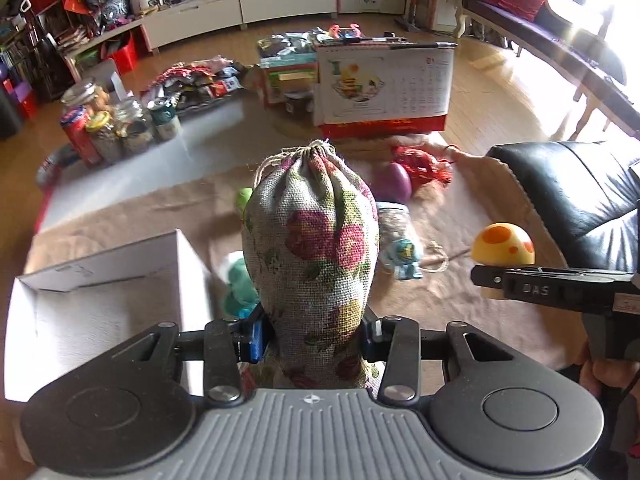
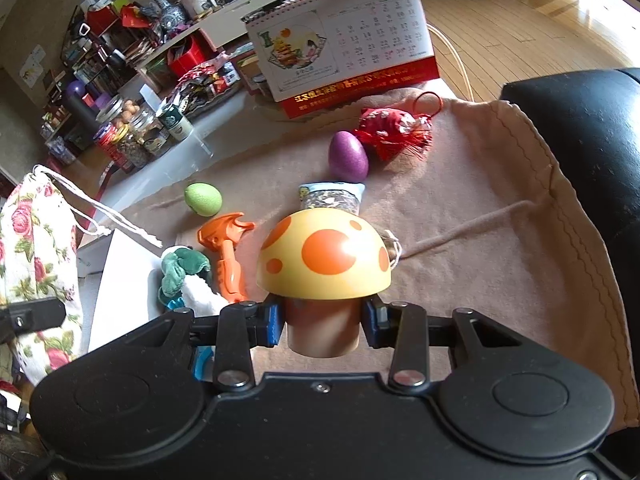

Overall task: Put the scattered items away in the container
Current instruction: 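Carry the sack with the left gripper and mushroom with the right into the white box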

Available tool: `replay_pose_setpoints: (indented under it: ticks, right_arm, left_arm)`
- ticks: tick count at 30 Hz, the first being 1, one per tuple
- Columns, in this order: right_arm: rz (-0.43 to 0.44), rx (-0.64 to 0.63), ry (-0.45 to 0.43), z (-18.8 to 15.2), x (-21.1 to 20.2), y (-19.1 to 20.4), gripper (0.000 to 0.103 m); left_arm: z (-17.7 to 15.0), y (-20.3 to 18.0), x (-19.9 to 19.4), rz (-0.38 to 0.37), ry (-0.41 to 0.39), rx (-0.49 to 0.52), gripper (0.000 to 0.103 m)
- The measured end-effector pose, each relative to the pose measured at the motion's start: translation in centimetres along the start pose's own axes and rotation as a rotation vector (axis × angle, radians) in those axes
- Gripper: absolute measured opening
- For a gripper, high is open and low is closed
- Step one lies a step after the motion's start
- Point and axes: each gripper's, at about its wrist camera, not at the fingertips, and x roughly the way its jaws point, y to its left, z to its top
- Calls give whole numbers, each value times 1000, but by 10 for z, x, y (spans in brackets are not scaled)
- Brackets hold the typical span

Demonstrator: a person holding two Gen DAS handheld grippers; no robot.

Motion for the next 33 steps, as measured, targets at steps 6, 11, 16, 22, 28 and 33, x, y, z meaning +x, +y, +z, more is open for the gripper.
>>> replay_pose_setpoints:
  ticks: [6,11,16,22,28,33]
  right_arm:
    - [12,-23,3,0,-1,17,41]
    - [20,-60,14,1,3,38,41]
    - [40,-95,31,1,11,65,41]
    - [73,-140,52,1,22,99,41]
    - [121,-180,60,4,29,134,41]
    - [169,-208,66,4,33,164,41]
  left_arm:
    - [-4,24,-4,29,5,-16,44]
    - [-11,51,2,74,27,-37,44]
    - [-18,79,8,119,62,-54,44]
    - [-21,111,9,172,87,-63,44]
    - [-19,137,1,219,94,-67,44]
    - [-22,154,-3,256,115,-67,44]
